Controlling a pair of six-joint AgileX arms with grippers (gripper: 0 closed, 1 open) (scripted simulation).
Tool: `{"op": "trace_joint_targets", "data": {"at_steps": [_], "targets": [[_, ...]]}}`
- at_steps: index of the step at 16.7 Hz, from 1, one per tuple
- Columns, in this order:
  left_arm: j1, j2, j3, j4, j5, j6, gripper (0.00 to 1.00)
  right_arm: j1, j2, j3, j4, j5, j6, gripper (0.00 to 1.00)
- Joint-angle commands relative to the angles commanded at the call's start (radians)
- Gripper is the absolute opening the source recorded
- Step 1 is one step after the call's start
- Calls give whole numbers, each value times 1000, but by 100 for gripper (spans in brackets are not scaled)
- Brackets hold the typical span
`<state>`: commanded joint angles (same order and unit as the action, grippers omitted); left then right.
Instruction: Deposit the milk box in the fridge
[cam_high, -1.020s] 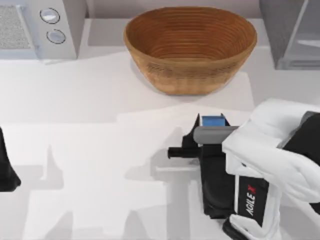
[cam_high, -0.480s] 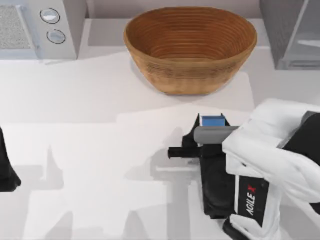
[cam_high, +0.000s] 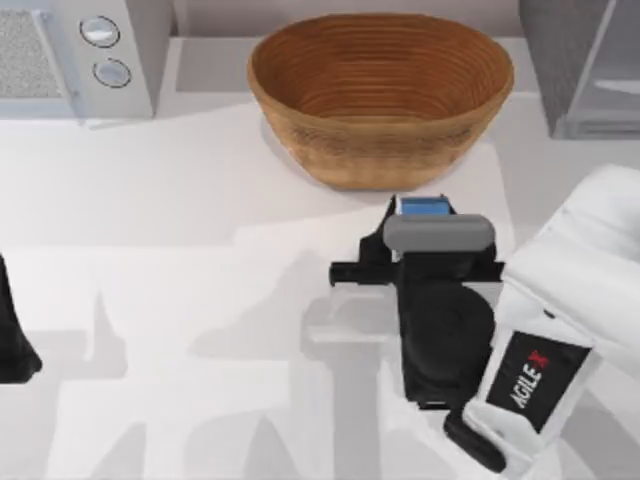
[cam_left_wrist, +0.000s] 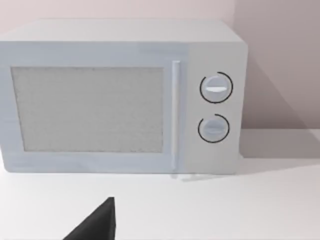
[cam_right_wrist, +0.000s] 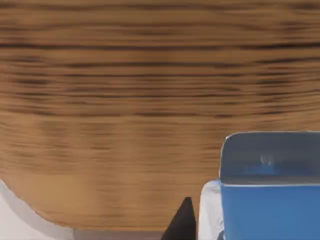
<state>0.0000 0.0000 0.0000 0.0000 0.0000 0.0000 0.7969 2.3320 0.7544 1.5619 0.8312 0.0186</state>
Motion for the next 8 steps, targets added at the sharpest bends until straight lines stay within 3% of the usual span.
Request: {"op": "trace_joint_targets", "data": {"at_steps": [8], "targets": [[0, 0, 0, 0, 0, 0, 100, 0, -217, -21, -200, -2, 2, 0]]}}
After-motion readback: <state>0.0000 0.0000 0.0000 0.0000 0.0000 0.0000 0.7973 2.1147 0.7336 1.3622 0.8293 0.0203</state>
